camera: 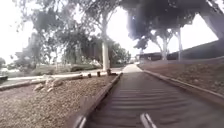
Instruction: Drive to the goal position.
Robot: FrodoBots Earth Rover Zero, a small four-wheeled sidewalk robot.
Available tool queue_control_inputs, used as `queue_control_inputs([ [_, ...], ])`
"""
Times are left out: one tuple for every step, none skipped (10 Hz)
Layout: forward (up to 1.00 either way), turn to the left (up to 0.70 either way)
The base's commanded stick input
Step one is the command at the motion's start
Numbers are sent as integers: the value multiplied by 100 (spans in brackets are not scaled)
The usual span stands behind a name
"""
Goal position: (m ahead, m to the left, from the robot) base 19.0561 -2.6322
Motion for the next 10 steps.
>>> queue_control_inputs([
  [98,-34],
  [98,-34],
  [98,-34],
  [98,-34],
  [98,-34],
  [98,-34],
  [98,-34],
  [98,-34],
  [98,-34],
  [98,-33],
])
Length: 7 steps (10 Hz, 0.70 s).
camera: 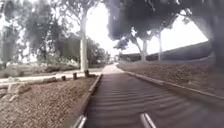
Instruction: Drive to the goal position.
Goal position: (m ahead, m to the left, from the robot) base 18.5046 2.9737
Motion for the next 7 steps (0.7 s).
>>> queue_control_inputs([
  [99,-9],
  [100,22],
  [100,39],
  [100,38],
  [100,38],
  [100,38],
  [100,38],
])
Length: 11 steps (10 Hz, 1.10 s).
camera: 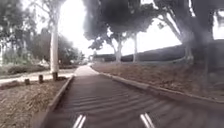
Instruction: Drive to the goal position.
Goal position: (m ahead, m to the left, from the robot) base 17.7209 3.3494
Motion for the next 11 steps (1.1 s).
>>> queue_control_inputs([
  [100,38],
  [100,38],
  [100,29],
  [100,0],
  [100,0],
  [100,0],
  [100,0],
  [100,0],
  [100,0],
  [100,0],
  [100,0],
])
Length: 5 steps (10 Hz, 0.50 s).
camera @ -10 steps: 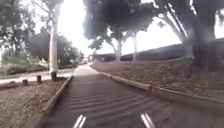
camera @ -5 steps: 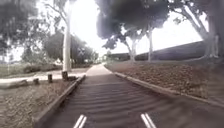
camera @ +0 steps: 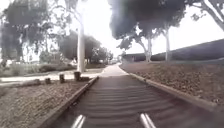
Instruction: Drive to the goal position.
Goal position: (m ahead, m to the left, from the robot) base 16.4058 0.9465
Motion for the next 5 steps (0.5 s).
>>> queue_control_inputs([
  [100,-18],
  [100,-35],
  [100,-36],
  [100,-36],
  [100,-36],
])
